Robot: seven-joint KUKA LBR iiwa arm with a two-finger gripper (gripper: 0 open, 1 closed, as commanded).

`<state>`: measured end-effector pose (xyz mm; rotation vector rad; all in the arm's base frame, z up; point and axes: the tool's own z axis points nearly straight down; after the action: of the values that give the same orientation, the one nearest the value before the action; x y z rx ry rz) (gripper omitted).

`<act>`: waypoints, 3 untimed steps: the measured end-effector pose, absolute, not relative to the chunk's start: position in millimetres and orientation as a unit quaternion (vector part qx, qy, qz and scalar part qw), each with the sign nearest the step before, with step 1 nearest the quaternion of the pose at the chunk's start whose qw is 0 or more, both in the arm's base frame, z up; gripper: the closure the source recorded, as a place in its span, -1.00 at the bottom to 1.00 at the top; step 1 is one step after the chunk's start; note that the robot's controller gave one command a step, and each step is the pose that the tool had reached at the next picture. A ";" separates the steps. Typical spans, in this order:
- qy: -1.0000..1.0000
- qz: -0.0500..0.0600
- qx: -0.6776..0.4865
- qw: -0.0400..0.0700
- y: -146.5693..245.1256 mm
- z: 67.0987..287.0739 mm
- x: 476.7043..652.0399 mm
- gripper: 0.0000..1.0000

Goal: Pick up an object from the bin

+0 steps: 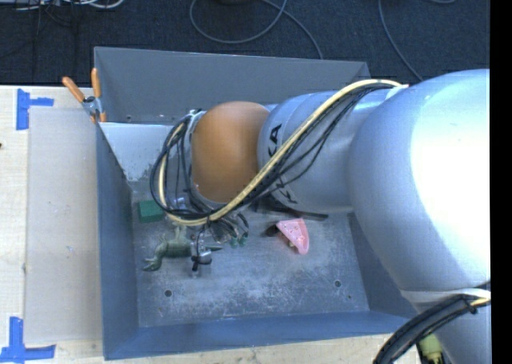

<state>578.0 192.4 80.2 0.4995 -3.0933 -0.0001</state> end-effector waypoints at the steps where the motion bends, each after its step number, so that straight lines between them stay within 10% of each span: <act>1: -0.981 -0.001 0.195 0.001 195.0 68.9 576.6 1.00; 3: -0.981 -0.001 0.194 0.005 194.2 76.6 574.2 1.00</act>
Offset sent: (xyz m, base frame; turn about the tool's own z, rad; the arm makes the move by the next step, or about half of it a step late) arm 0.0000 0.0000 0.0000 0.0000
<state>574.2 194.2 76.6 0.6091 -3.0719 -0.0021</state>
